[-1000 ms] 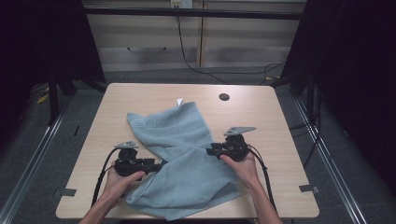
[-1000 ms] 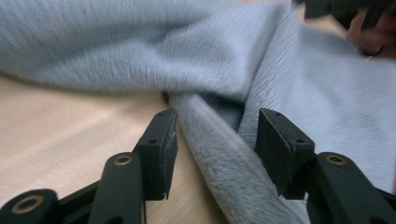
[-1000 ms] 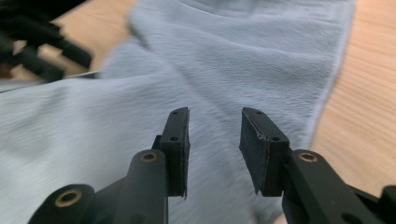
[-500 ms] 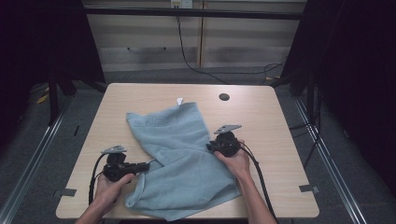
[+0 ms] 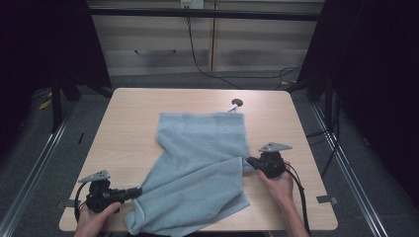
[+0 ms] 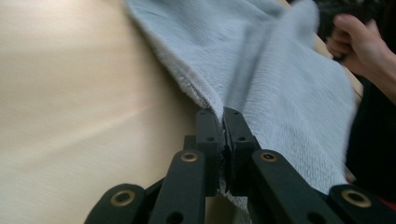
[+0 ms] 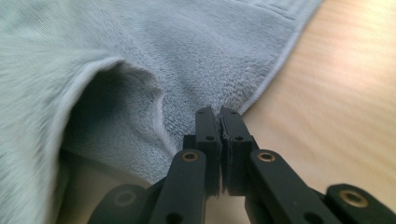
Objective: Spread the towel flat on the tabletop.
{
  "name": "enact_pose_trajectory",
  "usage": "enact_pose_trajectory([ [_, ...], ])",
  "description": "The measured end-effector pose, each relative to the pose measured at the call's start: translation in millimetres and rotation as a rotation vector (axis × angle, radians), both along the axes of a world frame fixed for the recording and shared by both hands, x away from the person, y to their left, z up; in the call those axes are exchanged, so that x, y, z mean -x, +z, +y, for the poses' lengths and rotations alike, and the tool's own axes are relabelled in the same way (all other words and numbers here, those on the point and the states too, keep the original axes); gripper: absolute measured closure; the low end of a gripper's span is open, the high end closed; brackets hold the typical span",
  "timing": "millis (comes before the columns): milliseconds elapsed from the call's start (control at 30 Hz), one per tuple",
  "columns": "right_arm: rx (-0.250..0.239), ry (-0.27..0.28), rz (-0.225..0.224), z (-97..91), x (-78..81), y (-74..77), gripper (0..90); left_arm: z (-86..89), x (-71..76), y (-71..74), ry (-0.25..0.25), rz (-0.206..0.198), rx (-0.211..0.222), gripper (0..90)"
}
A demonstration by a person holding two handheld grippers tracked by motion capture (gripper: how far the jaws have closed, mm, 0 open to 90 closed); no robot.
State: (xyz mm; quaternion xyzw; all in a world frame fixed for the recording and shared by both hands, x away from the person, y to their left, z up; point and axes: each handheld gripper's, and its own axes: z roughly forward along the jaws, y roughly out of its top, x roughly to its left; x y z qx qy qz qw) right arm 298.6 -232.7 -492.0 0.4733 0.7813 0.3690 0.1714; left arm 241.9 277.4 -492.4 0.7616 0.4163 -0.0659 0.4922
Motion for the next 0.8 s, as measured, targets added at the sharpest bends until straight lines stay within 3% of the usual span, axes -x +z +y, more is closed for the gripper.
enact_pose_trajectory([
  [67, -0.026, 0.027, 0.005, -5.7, 12.7, 1.3, 84.8, -7.5, 16.5, 3.2, -0.039, -0.018, -0.013, 86.0],
  [100, -0.016, 0.037, 0.000, -6.1, 17.6, 2.8, 81.2, -9.1, 21.3, 4.2, -0.048, -0.019, -0.011, 85.2],
  [167, -0.011, 0.045, -0.014, -7.0, 24.1, 8.2, 77.4, -9.1, 23.6, 7.4, -0.039, -0.050, -0.035, 77.0],
  [300, -0.087, 0.038, -0.076, -10.4, 24.6, 31.9, 65.7, -5.1, 5.4, 19.4, -0.005, -0.099, -0.010, 63.9],
  [367, -0.119, 0.059, -0.085, -6.9, 19.1, 39.1, 63.5, -8.9, -11.3, 25.8, 0.005, -0.119, 0.007, 62.6],
  [433, -0.137, 0.084, -0.079, 2.3, 10.0, 41.6, 64.0, -16.7, -30.1, 31.3, 0.016, -0.134, -0.017, 60.3],
  [533, -0.141, 0.127, -0.036, 23.7, -9.5, 32.2, 67.8, -35.4, -59.4, 26.0, -0.019, -0.127, -0.033, 63.8],
  [567, -0.144, 0.134, -0.022, 28.3, -13.8, 28.4, 68.7, -44.2, -69.1, 18.4, -0.021, -0.129, -0.060, 65.6],
  [633, -0.136, 0.152, 0.017, 40.1, -23.4, 17.4, 69.5, -55.1, -80.3, 5.1, -0.035, -0.102, -0.076, 69.7],
  [667, -0.123, 0.154, 0.026, 44.7, -27.2, 12.2, 69.6, -60.1, -83.7, -1.4, -0.024, -0.103, -0.119, 70.1],
  [733, -0.111, 0.156, 0.057, 50.2, -32.5, 3.0, 69.5, -64.9, -87.4, -11.6, -0.035, -0.085, -0.155, 70.7],
  [800, -0.093, 0.153, 0.073, 52.5, -33.5, -3.8, 69.5, -66.6, -85.0, -14.3, -0.045, -0.102, -0.197, 70.8],
])
